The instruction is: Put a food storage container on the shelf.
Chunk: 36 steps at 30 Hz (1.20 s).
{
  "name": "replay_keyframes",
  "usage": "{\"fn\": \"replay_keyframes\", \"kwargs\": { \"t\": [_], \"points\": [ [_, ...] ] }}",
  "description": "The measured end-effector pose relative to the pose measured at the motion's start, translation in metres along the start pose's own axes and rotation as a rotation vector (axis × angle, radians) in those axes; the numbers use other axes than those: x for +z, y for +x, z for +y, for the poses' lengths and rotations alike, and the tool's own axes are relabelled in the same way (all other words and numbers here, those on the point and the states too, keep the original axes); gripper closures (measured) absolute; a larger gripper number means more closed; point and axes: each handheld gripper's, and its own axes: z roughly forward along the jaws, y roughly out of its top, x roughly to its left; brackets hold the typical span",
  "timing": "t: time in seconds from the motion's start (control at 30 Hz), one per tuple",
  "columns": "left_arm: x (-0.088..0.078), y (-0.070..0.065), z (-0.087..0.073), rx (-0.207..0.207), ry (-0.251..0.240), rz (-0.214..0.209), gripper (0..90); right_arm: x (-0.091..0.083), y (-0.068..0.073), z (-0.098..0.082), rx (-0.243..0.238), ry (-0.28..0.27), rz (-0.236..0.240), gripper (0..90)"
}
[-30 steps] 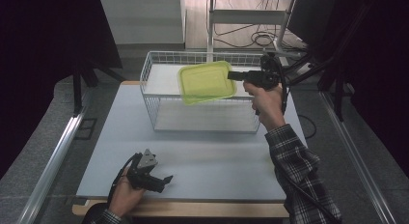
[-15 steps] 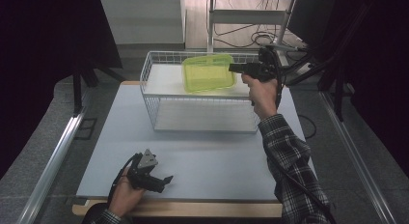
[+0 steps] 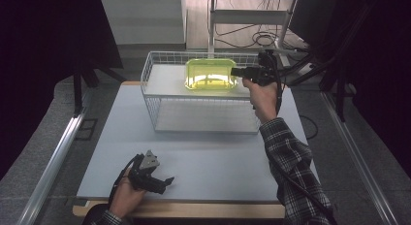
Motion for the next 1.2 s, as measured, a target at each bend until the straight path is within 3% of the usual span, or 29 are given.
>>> {"fn": "replay_keyframes", "kwargs": {
  "t": [0.27, 0.33, 0.43, 0.5, 0.77, 0.83, 1.2],
  "points": [
    [0.001, 0.000, 0.000, 0.004, 0.006, -0.005, 1.1, 0.005, 0.000, 0.000, -0.044, 0.013, -0.065, 68.0],
    [0.001, 0.000, 0.000, 0.003, 0.004, -0.006, 1.1, 0.007, -0.002, -0.001, -0.039, 0.012, -0.059, 66.3],
    [0.000, 0.000, 0.000, 0.001, 0.002, -0.006, 1.0, 0.008, -0.002, 0.000, -0.051, 0.014, -0.072, 61.3],
    [0.000, 0.000, 0.000, 0.000, -0.001, -0.009, 1.0, 0.007, 0.000, 0.000, -0.085, 0.009, -0.096, 55.7],
    [-0.001, 0.000, 0.000, -0.002, -0.011, -0.010, 0.9, -0.001, 0.001, 0.000, -0.135, 0.009, -0.070, 34.5],
    [-0.001, 0.000, 0.000, -0.003, -0.014, -0.011, 0.8, -0.004, 0.001, -0.003, -0.167, 0.006, -0.069, 28.5],
    [-0.002, 0.001, 0.000, -0.013, -0.025, -0.013, 1.1, -0.020, 0.006, -0.013, -0.275, -0.002, -0.053, 16.6]
  ]
}}
